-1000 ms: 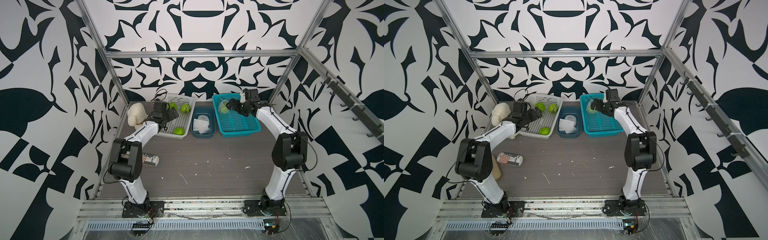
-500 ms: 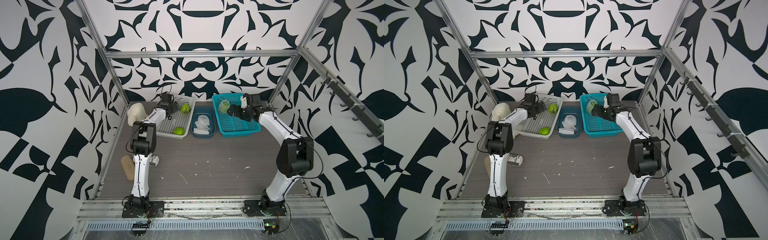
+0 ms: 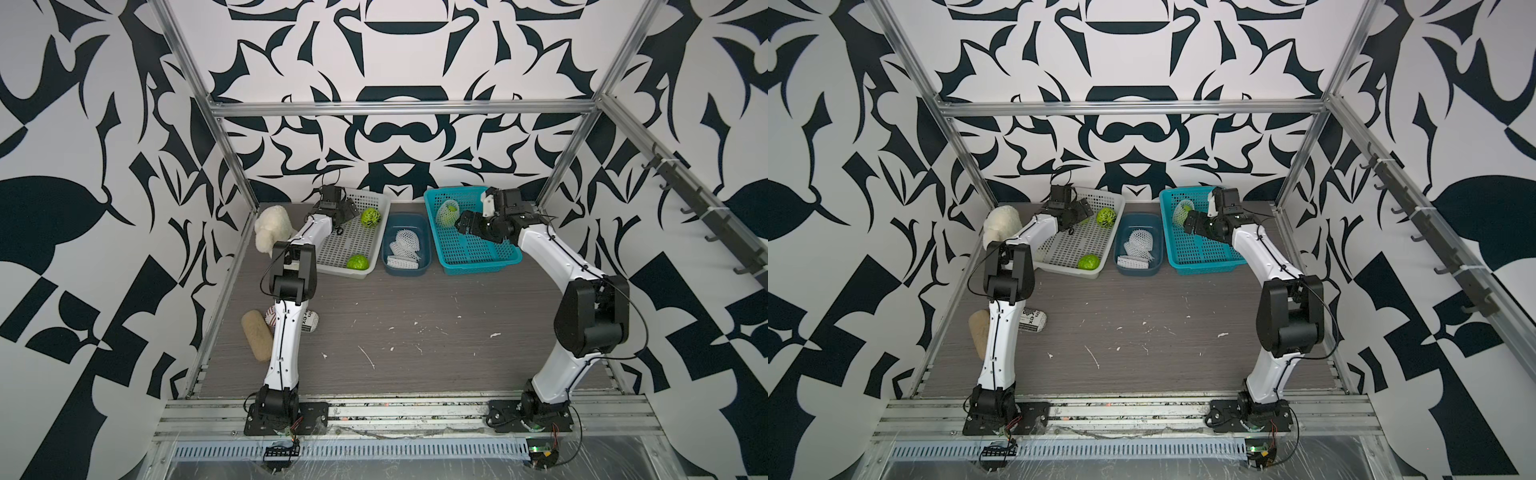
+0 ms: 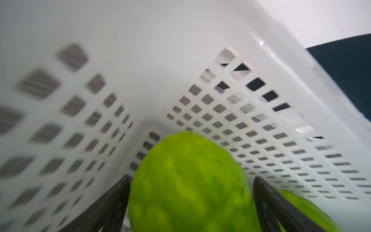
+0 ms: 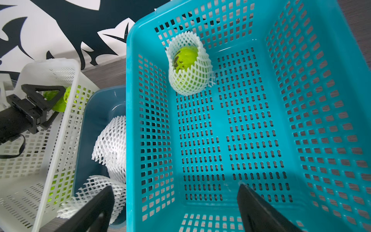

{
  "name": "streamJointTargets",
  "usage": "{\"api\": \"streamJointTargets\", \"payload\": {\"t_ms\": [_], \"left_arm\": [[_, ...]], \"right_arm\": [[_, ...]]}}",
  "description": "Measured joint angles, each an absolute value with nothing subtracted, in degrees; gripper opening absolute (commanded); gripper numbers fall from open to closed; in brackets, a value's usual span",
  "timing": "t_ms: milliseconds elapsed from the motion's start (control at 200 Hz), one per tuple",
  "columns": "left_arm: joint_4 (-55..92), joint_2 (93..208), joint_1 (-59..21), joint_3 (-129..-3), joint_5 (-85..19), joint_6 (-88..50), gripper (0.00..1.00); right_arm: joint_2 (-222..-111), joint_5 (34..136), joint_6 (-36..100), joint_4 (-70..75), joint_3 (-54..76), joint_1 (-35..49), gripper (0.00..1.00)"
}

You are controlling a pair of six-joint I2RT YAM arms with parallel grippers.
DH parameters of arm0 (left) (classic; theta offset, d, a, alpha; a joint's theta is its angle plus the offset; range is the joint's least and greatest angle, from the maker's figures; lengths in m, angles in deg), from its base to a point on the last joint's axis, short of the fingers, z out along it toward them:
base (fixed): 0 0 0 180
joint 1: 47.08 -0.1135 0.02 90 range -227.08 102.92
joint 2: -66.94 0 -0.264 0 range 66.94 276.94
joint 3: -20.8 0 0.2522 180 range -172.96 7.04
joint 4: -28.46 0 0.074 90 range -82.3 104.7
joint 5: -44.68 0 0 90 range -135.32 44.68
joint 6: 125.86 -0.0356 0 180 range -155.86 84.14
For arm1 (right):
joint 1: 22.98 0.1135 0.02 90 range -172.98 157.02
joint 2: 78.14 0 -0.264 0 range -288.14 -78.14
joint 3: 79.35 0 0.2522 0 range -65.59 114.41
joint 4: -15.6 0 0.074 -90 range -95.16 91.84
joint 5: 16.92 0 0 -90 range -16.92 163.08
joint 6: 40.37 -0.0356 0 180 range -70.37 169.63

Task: Sleeve custard apples in foam nets
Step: Pick up the custard apple from the basket.

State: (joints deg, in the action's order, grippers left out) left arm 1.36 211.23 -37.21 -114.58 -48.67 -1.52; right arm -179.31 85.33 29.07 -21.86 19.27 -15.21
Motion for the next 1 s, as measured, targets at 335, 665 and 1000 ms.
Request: {"api": "streamJointTargets", "payload": {"t_ms": [335, 665, 1000], "left_arm": [[6.2, 210.9, -38.0, -111.6, -44.3, -0.8, 0.64], [10.4, 191.1, -37.8, -89.3, -41.0, -0.6, 0.62], [15.8, 160.8, -33.3, -65.1, -37.7, -0.1, 0.63]], "right_arm": [[-173.4, 84.6, 29.0, -20.1, 15.0, -15.4, 0.99], [-170.1, 86.0, 27.1, -18.8, 9.8, -15.4, 0.99], [-161.2, 87.7, 25.9, -19.0, 1.4, -13.7, 0.99]]}}
